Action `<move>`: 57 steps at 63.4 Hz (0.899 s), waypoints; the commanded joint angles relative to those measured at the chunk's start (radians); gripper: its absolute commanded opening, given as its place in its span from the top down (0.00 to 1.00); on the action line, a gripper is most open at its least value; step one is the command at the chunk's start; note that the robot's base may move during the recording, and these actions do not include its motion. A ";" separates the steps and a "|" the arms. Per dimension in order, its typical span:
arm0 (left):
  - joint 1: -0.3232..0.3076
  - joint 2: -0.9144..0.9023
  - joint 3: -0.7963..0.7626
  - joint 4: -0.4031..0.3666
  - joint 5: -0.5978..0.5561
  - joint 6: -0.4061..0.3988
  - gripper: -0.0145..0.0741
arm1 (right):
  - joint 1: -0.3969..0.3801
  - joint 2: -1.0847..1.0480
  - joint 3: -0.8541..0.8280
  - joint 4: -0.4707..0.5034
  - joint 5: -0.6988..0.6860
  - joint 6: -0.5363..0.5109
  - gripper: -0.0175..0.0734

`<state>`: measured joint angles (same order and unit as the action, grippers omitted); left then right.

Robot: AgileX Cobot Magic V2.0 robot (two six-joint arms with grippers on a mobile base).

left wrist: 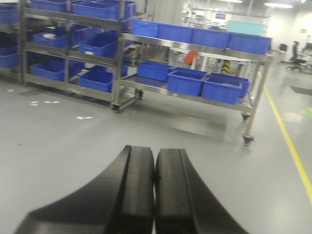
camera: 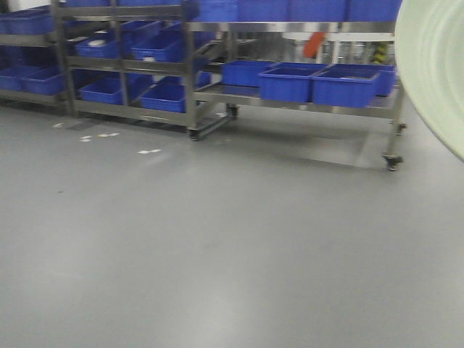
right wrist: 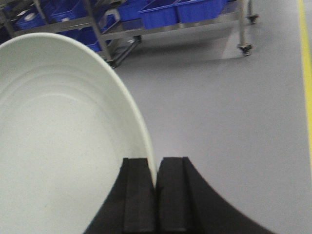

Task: Place green plate on second shelf with right arm
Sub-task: 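Turn the base away from the table holding the plate in the right gripper, then drive the base to the shelf rack of blue bins carrying the plate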

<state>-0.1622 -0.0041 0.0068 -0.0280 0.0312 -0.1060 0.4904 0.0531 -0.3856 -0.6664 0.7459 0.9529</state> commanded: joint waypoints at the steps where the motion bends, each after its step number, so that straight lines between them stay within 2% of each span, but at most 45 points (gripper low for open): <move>1: -0.005 -0.018 0.041 -0.008 -0.089 -0.003 0.69 | -0.004 0.016 -0.030 -0.053 -0.096 0.007 0.75; 57: -0.005 -0.018 0.041 -0.008 -0.089 -0.003 0.69 | -0.004 0.016 -0.030 -0.053 -0.095 0.007 0.75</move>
<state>-0.1622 -0.0041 0.0068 -0.0280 0.0312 -0.1060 0.4904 0.0531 -0.3856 -0.6664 0.7459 0.9547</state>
